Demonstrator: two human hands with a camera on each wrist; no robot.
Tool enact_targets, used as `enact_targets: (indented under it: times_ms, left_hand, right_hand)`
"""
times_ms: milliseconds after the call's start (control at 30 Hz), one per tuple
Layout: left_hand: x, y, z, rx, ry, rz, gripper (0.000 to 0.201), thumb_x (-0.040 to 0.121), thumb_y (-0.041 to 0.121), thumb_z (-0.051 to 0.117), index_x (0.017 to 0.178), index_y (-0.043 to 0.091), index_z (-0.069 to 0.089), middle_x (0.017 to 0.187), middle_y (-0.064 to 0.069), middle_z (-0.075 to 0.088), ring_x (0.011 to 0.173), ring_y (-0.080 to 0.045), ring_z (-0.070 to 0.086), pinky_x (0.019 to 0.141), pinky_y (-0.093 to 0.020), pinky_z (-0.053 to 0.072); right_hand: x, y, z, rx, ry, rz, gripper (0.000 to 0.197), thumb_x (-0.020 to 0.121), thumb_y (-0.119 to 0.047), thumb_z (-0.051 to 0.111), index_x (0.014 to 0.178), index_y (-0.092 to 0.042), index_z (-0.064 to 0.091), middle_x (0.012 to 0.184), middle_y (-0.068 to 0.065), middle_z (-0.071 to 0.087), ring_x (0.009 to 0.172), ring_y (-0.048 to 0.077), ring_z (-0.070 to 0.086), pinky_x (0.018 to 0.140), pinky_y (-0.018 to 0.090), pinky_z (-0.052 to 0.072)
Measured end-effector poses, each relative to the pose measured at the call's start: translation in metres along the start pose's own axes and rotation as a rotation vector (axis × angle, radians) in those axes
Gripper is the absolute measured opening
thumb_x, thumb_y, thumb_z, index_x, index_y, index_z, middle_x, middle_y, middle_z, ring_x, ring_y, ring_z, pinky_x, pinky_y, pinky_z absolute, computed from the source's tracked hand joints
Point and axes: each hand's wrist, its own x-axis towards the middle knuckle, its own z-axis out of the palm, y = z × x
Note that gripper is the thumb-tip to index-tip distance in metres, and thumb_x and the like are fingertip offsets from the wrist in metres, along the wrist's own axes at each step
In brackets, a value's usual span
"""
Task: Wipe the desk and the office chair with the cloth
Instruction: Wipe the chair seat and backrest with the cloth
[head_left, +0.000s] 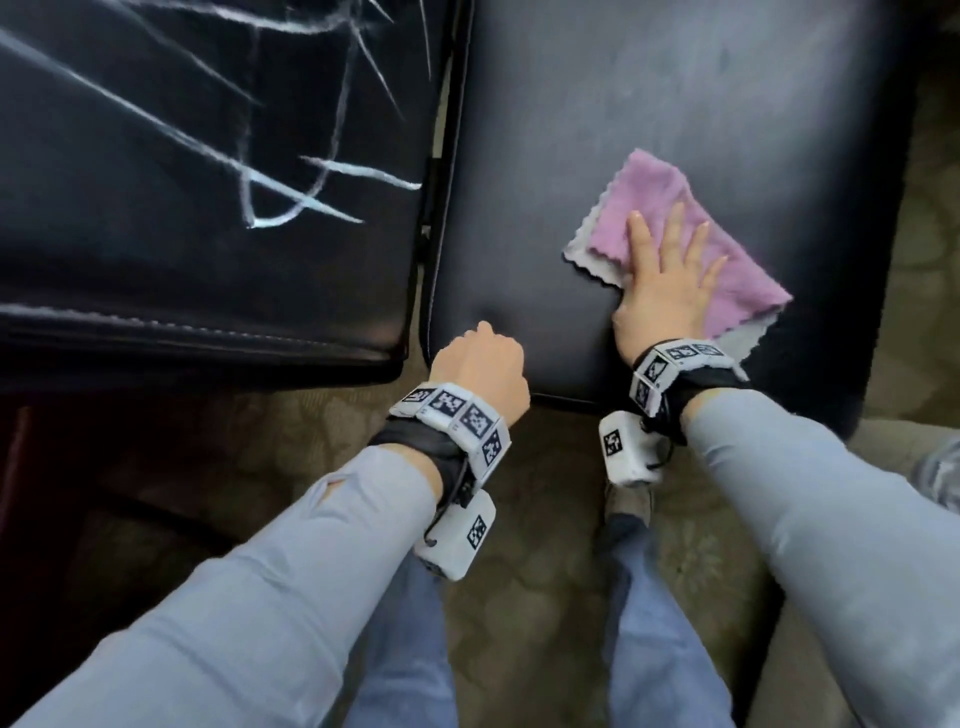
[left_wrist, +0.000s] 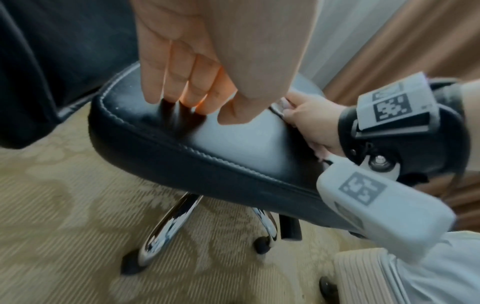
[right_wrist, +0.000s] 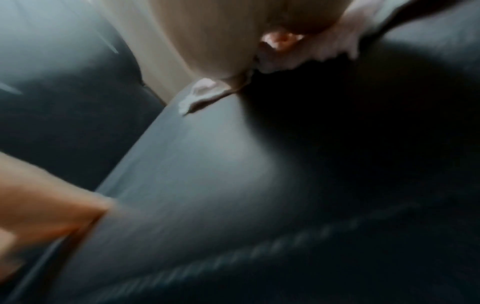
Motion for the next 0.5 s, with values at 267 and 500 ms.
enact_targets:
  times_ms: [267, 500]
  left_hand:
    - [-0.051, -0.016, -0.036, -0.125, 0.042, -0.062, 0.032, 0.095, 0.027, 0.047, 0.122, 0.015, 0.060, 0.124, -0.003, 0.059, 0.116, -0.027, 0.056, 0.089, -0.040, 0.049]
    - [-0.113, -0.045, -0.073, -0.383, -0.024, -0.189, 0.041, 0.097, 0.040, 0.048, 0.137, 0.030, 0.055, 0.132, 0.000, 0.062, 0.120, -0.026, 0.057, 0.093, -0.037, 0.048]
  right_hand:
    - [-0.043, -0.053, -0.046, 0.675, -0.293, 0.043, 0.069, 0.091, 0.000, 0.046, 0.153, -0.027, 0.029, 0.137, 0.015, 0.055, 0.123, 0.035, 0.052, 0.101, 0.038, 0.041]
    - [-0.039, -0.112, -0.102, 1.394, -0.379, 0.289, 0.045, 0.089, 0.009, 0.043, 0.123, -0.013, 0.063, 0.117, 0.005, 0.068, 0.105, 0.017, 0.063, 0.096, 0.032, 0.051]
